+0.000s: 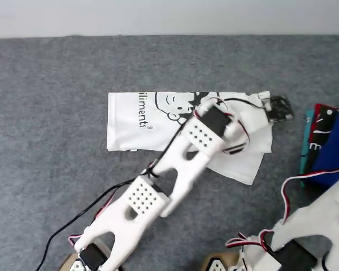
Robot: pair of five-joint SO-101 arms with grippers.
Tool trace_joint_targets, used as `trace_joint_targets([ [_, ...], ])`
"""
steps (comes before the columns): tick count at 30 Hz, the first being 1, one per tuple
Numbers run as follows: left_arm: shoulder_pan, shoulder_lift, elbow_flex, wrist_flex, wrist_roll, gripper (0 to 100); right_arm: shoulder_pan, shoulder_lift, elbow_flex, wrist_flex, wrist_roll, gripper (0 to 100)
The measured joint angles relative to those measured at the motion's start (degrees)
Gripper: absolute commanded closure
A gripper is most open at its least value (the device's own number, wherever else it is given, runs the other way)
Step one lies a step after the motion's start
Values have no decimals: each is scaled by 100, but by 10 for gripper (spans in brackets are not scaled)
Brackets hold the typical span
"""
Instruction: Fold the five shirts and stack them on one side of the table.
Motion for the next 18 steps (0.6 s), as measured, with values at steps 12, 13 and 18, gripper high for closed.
trace_joint_targets([
  [12,-976,923,-26,-668,35,827,0,0,0,0,0,983],
  [13,-985,923,-26,-668,35,827,0,0,0,0,0,983],
  [18,-958,932,-466,-413,9,827,0,0,0,0,0,983],
])
